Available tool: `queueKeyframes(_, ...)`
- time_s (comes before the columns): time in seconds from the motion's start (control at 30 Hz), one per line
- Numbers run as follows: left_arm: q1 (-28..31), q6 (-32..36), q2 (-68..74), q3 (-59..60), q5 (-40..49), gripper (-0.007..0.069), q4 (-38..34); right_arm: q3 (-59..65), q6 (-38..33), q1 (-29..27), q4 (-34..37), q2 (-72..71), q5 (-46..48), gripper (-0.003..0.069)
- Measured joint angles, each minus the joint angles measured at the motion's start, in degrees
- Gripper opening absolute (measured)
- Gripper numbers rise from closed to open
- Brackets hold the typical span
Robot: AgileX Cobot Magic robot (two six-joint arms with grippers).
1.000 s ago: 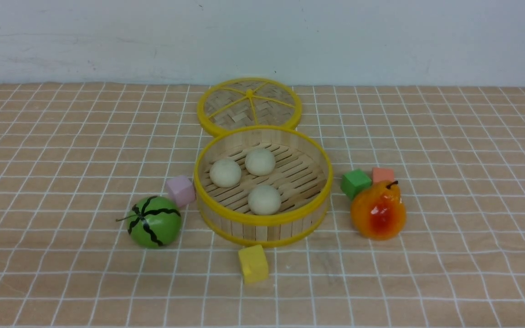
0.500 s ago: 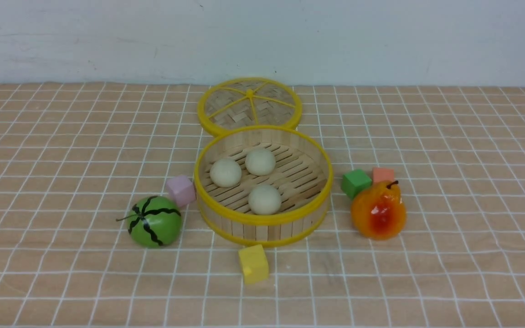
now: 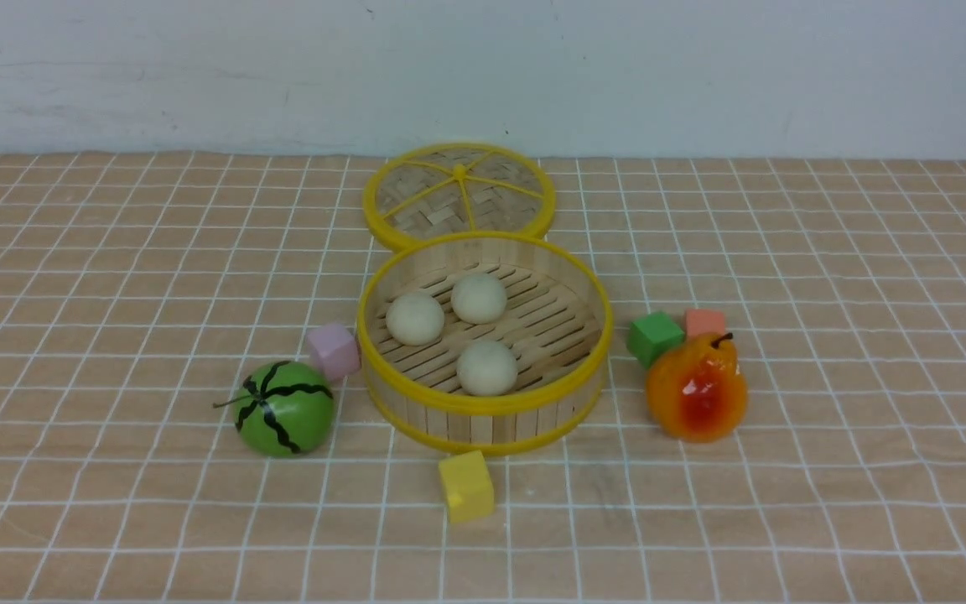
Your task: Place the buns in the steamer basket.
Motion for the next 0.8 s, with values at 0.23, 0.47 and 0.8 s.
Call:
queueKeyframes(0.23,0.00,0.00,0.00,0.04,0.00,-0.0007,0.00,0.00,0.00,0.00,0.00,0.00,0.00,0.0241)
queueKeyframes(0.47,0.00,0.02,0.00,0.04,0.00,0.0000,0.00,0.00,0.00,0.00,0.00,0.00,0.00,0.0241)
queueKeyframes(0.8,0.00,0.12,0.00,0.04,0.00,0.0012,0.00,0.00,0.00,0.00,0.00,0.00,0.00,0.0241)
